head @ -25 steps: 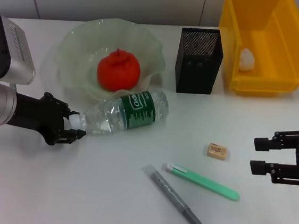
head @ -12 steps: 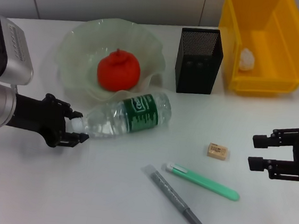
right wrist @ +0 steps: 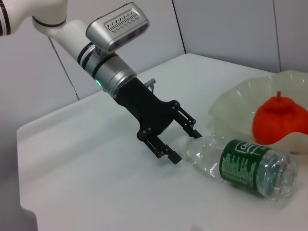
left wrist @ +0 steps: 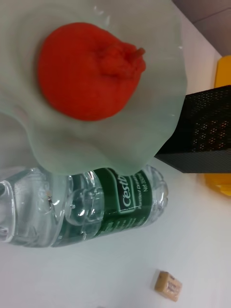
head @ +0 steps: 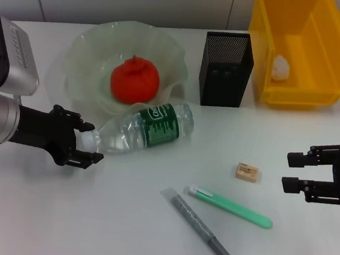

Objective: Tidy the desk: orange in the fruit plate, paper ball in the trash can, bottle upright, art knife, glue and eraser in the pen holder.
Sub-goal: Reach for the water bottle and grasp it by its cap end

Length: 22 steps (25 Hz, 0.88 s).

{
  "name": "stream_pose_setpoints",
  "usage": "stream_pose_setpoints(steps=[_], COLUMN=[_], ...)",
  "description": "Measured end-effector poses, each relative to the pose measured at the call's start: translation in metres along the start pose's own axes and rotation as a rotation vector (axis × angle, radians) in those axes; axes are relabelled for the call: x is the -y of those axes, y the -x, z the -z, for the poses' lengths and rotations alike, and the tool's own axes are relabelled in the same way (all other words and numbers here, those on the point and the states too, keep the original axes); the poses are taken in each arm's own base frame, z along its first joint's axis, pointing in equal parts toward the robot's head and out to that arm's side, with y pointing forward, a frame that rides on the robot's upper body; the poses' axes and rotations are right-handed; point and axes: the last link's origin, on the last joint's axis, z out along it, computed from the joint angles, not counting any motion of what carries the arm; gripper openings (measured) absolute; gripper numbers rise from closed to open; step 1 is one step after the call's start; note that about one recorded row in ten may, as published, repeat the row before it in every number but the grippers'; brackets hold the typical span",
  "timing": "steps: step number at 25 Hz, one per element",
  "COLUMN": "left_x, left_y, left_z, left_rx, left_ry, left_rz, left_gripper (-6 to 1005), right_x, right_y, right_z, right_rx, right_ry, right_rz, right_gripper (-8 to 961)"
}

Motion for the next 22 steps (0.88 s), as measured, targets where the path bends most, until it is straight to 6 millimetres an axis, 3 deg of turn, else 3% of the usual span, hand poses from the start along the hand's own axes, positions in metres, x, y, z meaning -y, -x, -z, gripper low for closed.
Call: stream_pose_setpoints(steps=[2, 10, 22], left_x=[0.0004, 0.0018, 0.0015], left_y=[-0.0006, 0.0005, 0.0037], left_z=[0.0001, -0.0014, -0.0052], left_rx=[-0.004, -0.002, 0.005], left_ry=[-0.001, -0.013, -0.011], left_rz=[0.002, 0.009, 0.028], left_gripper=[679, 667, 489], right_x=[0.0002, 0.0014, 0.0022], right_y=[0.0005, 0.0002, 0.0008], right_z=[-0.0004, -0.0025, -0.0038], right_rx=[-0.001, -0.004, -0.003], right_ry=[0.001, -0.005, -0.003], right_rz=[0.001, -0.002, -0.003], right_gripper=[545, 545, 545])
